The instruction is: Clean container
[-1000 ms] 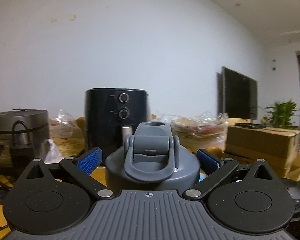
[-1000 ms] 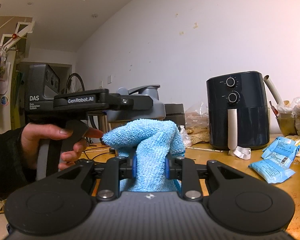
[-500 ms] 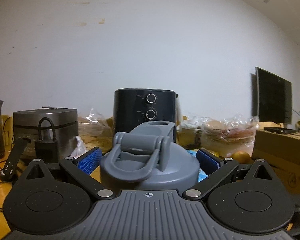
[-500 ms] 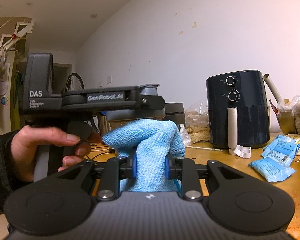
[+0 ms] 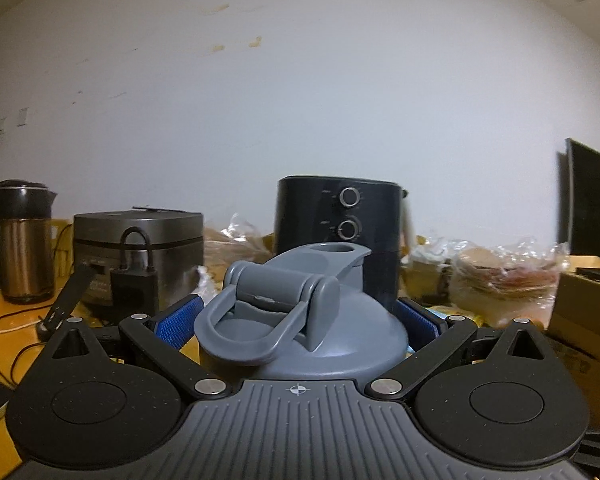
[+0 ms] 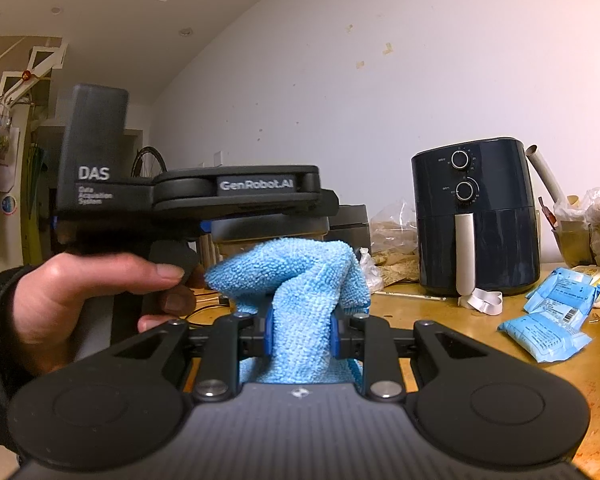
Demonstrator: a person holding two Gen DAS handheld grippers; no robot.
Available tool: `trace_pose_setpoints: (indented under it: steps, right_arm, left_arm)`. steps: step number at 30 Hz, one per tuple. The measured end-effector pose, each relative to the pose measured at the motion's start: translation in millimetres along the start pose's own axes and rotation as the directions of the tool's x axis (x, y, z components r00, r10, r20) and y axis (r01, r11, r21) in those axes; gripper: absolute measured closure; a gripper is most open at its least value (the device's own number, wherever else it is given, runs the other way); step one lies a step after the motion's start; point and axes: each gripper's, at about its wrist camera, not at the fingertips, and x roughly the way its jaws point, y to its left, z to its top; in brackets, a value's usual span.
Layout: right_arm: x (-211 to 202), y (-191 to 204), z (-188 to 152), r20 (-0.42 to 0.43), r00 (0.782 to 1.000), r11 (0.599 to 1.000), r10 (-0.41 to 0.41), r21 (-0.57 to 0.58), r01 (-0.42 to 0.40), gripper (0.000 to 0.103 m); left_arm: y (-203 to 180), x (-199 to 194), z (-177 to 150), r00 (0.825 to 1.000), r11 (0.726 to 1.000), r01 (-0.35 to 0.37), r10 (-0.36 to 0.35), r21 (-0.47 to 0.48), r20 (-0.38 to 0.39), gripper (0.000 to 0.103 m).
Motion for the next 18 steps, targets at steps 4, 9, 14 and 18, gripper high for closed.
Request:
trace_pose_setpoints:
  steps: [4, 9, 14, 18]
  right_arm:
    - [-1, 2, -1, 0.000, 1.000, 1.000, -0.001, -0.002, 0.001, 0.078]
    - [-1, 2, -1, 0.002, 1.000, 1.000, -0.001, -0.002, 0.001, 0.078]
    - [-1, 3, -1, 0.003, 1.000, 1.000, 0.000, -0.004, 0.000, 0.078]
    - [-1, 3, -1, 0.003, 1.000, 1.000, 0.001, -0.003, -0.001, 0.078]
  left_arm:
    - [-3, -1, 0, 1.000, 1.000, -0.009, 0.009, -0.001, 0.002, 0.000]
    - [-6, -2, 0, 0.999, 0.999, -0.032, 0.032, -0.012, 0.009, 0.000]
    - [-10, -3, 0, 0.998, 0.998, -0.063, 0.063, -0.008, 0.014, 0.000]
    - [-11, -1, 1, 0.997, 0.997, -0.081, 0.081, -0.008, 0.011, 0.000]
